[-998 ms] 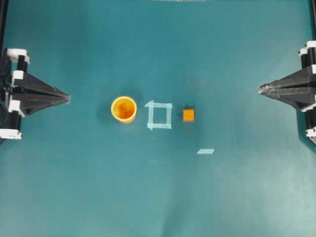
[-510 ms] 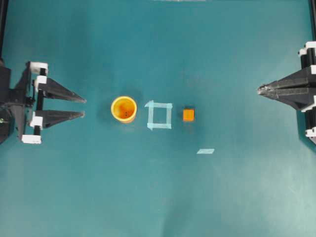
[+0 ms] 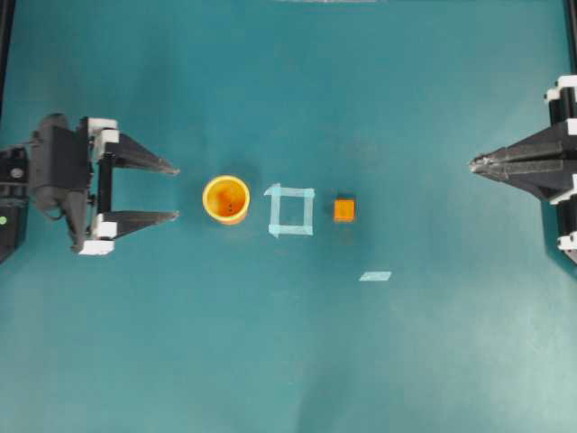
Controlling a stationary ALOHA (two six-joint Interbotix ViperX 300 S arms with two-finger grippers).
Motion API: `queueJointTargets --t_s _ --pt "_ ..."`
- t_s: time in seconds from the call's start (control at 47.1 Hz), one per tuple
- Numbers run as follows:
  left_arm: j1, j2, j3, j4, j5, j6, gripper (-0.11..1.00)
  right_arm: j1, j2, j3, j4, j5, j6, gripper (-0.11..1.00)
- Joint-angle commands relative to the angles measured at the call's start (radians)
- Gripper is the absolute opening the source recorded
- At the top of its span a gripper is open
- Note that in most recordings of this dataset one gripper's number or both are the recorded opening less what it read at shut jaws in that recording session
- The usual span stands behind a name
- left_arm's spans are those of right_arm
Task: Move the cup to the right with left arm.
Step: 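Move the open left gripper around the orange cup's side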
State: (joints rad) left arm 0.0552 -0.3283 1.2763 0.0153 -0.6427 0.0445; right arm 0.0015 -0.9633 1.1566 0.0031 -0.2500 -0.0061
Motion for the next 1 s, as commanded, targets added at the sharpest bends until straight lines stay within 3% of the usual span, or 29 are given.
queueJointTargets --t_s 0.0,0.34,0.977 --pt "0.005 0.044 -0.029 0.002 -0.011 0.003 0.73 0.000 0.006 -0.035 -0.002 -0.005 0.003 0.00" --pt "0.003 0.261 -0.117 0.002 -0.011 -0.009 0.77 0.000 0.006 -0.044 0.000 0.018 0.006 0.00" --pt "-0.021 0.374 -0.232 -0.002 -0.014 -0.031 0.81 0.000 0.006 -0.057 0.000 0.038 0.006 0.00"
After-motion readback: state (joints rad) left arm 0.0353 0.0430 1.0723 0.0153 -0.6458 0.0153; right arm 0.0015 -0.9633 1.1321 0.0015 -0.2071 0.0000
